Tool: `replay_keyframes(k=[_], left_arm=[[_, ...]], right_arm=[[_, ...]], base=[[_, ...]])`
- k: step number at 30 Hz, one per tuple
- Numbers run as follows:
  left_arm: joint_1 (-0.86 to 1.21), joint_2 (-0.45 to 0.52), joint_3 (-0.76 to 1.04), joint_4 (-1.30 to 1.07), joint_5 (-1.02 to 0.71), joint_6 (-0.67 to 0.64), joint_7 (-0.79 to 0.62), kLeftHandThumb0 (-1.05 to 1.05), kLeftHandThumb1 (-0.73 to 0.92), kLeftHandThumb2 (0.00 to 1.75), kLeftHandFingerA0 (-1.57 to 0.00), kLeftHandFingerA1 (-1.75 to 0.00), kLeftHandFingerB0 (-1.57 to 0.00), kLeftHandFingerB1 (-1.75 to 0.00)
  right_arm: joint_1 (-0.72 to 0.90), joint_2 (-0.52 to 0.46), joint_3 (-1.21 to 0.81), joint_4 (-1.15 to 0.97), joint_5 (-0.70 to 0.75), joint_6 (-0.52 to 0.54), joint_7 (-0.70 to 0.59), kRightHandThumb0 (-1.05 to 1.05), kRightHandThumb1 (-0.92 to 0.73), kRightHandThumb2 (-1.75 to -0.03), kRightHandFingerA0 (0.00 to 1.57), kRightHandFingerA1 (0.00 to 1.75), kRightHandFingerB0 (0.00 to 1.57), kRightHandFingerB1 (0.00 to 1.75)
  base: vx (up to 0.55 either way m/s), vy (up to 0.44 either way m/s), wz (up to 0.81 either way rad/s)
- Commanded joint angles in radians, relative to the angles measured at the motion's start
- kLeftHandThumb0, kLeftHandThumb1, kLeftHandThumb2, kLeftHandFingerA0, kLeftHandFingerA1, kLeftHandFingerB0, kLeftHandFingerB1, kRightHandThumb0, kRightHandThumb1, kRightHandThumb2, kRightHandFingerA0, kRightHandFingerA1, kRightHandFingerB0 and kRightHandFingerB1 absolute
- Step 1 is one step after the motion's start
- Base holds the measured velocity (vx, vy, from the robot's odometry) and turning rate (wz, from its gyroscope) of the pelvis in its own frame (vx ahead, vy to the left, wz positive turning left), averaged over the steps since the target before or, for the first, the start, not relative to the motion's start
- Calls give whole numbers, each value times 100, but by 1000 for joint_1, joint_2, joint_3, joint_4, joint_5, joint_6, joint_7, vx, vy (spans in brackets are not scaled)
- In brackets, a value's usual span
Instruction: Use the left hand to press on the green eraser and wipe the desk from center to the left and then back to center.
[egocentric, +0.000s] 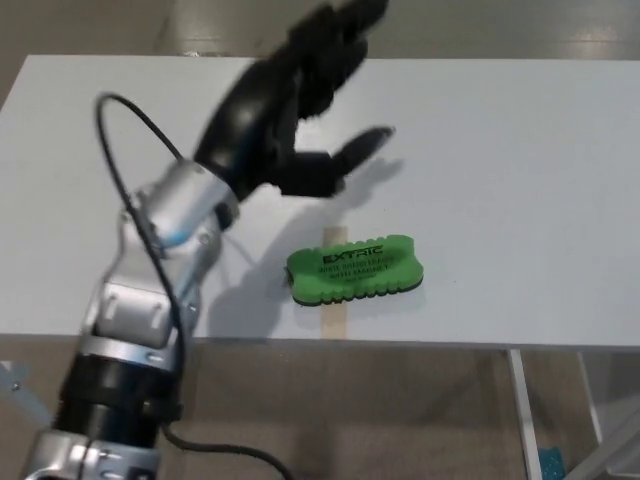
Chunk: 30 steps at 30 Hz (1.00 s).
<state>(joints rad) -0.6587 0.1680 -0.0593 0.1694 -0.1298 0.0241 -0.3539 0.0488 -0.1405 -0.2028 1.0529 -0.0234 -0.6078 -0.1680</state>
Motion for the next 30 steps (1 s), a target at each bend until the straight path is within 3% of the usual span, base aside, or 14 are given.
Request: replay_keyframes(k=[1,7,8,12,15,16,17,18,22,23,24,25,30], left_arm=[[79,213,129,-512,-372,213,-251,-87,54,88,-11,-7,-4,-19],[325,351,297,-733,-605,257,-346,-78,47,86,-4,-14,0,-25],[465,383,389,-767,-656,239,-410,-70,44,82,-6,-21,0,-31],[688,391,512,-768,-714,225,-506,-57,40,64,-7,-30,-12,-41],[766,390,548,-761,-733,220,-537,-57,40,64,-7,-30,-12,-41],[896,380,633,-718,-746,237,-593,-47,38,63,-10,-39,-31,-43],[935,379,657,-706,-752,241,-609,-47,38,63,-10,-39,-31,-43],[991,378,694,-645,-758,256,-663,-40,43,53,-25,-36,-48,-37],[1093,392,734,-463,-760,289,-804,-37,46,54,-33,-38,-52,-36],[1111,396,716,-415,-733,275,-839,-43,41,66,-39,-47,-48,-44],[1129,401,693,-369,-704,255,-873,-43,41,66,-39,-47,-48,-44],[1134,418,661,-320,-666,236,-907,-35,49,55,-45,-42,-55,-37],[1125,480,565,-160,-550,168,-978,-34,49,55,-47,-44,-56,-37]], right_arm=[[45,-10,12,14,-11,19,-4,-46,-77,-64,68,48,60,39],[70,-4,1,10,2,4,4,-46,-77,-64,69,47,61,39],[74,-4,0,8,1,-10,1,-46,-77,-64,69,46,61,39],[84,-5,-10,11,9,-31,-1,-46,-77,-64,69,45,60,39],[91,-5,-14,9,13,-39,3,-46,-77,-64,69,45,60,39],[84,-15,-16,3,16,-32,12,-46,-77,-64,68,44,56,38],[83,-17,-17,2,17,-30,14,-46,-77,-64,68,44,56,38],[77,-23,-20,-1,17,-23,10,-46,-77,-64,68,42,53,37],[61,-43,-30,-3,27,-15,25,-46,-78,-65,67,42,49,36],[63,-44,-31,-9,28,-21,25,-46,-79,-65,67,41,47,35],[67,-43,-32,-15,27,-29,23,-46,-79,-65,67,41,47,35],[70,-41,-26,-19,14,-34,5,-46,-79,-65,66,41,46,35],[83,-38,-3,-12,-30,-60,-39,-46,-80,-65,68,41,46,35]], base=[[0,0,0],[0,0,0],[0,0,0],[0,0,0],[0,0,0],[0,0,0],[0,0,0],[0,0,0],[0,0,0],[0,0,0],[0,0,0],[0,0,0],[0,0,0]])
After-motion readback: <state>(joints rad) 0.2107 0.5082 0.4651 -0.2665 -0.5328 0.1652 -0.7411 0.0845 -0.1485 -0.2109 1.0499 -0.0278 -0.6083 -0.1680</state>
